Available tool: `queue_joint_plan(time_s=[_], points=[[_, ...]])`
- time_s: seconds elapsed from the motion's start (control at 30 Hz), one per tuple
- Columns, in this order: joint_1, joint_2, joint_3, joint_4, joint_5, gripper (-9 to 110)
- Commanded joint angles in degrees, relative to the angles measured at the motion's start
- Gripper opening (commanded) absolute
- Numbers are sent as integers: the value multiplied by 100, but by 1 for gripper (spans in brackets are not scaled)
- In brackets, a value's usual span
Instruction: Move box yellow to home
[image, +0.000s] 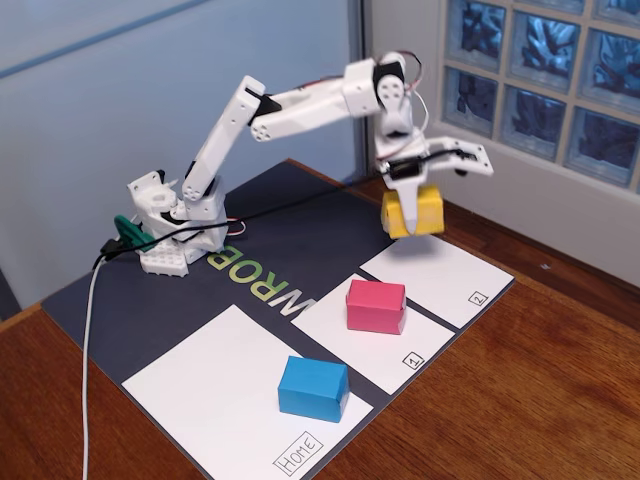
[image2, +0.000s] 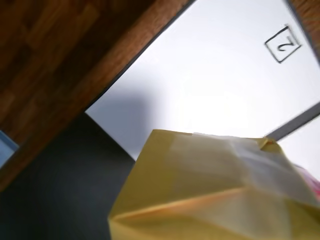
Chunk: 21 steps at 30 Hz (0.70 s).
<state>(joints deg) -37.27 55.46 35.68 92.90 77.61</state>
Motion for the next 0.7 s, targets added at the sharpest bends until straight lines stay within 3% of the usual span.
queue_joint_plan(time_s=[0.0,0.67], points=[[97,773,-272,193,-62,0],[1310,2250,-167,993,-123,0]])
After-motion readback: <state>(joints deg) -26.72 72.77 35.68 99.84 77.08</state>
